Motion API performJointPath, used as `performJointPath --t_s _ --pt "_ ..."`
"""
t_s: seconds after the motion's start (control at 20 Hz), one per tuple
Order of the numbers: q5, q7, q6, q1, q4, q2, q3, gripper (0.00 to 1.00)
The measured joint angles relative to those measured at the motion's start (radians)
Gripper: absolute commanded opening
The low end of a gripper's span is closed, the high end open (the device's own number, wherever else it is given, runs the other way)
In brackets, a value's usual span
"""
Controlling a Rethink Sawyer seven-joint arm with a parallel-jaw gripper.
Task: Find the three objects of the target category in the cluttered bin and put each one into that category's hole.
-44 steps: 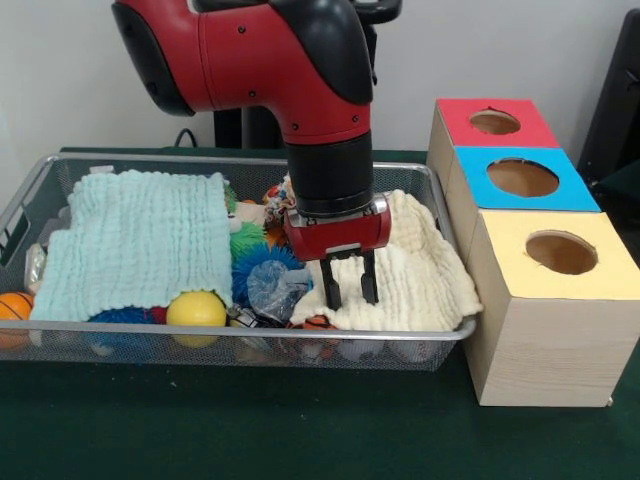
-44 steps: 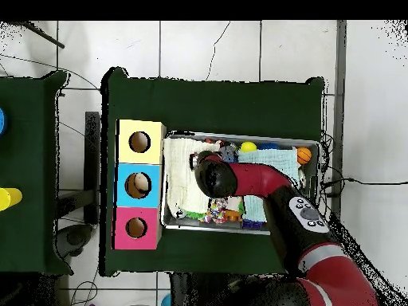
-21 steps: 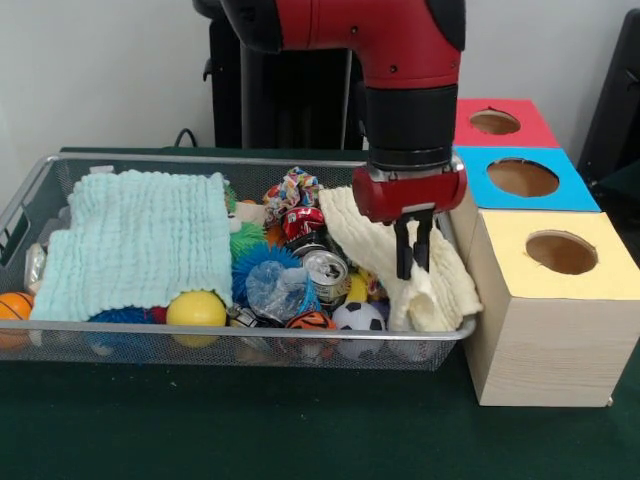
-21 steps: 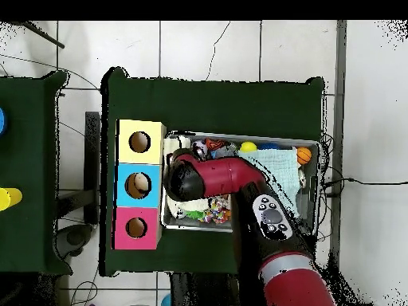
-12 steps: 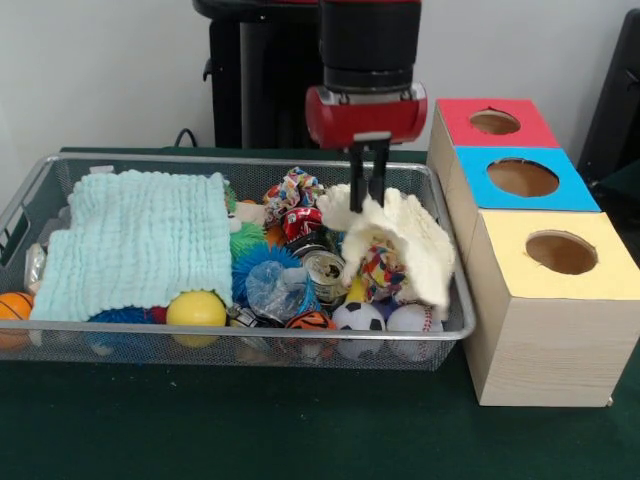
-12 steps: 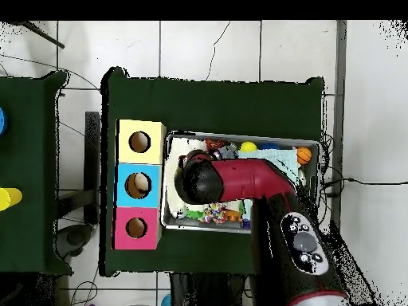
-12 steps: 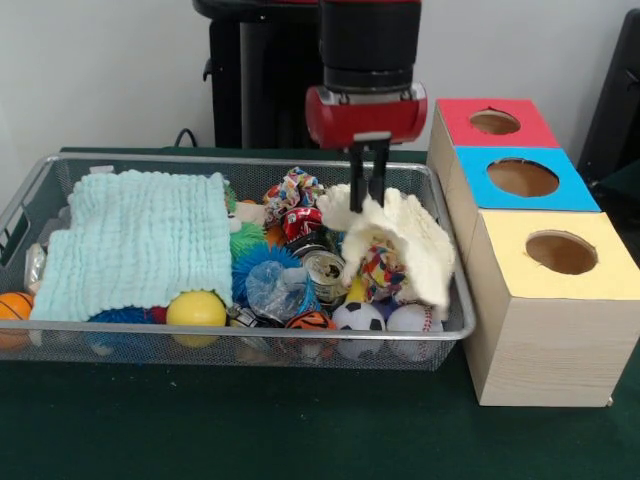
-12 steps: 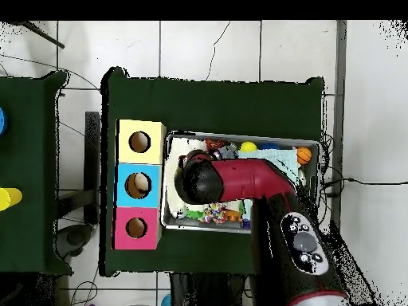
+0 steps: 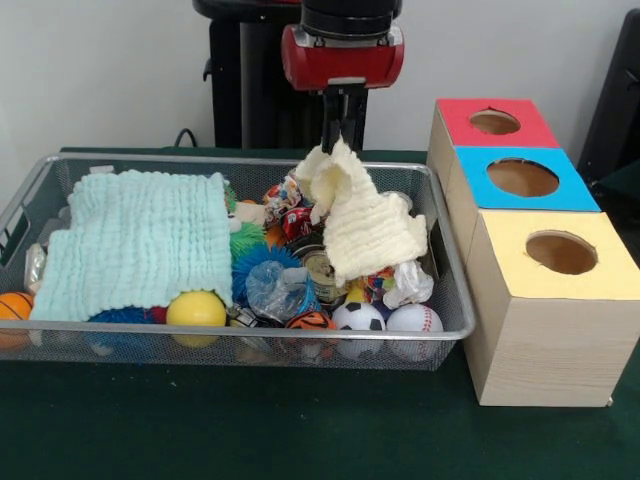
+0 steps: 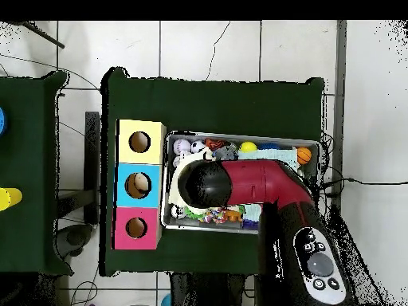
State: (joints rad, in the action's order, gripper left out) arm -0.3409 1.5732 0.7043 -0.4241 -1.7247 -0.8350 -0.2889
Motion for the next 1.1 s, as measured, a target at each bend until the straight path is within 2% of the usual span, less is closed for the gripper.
performJointPath --t_s 0.25,0.7,1.1 --pt "-0.002 0.000 0.080 0.018 0.006 0.031 0.000 0.00" --pt "-0.007 0.000 0.283 0.080 0.026 0.135 0.003 0.00" --pt "-0.021 0.000 0.365 0.110 0.039 0.179 0.005 0.00"
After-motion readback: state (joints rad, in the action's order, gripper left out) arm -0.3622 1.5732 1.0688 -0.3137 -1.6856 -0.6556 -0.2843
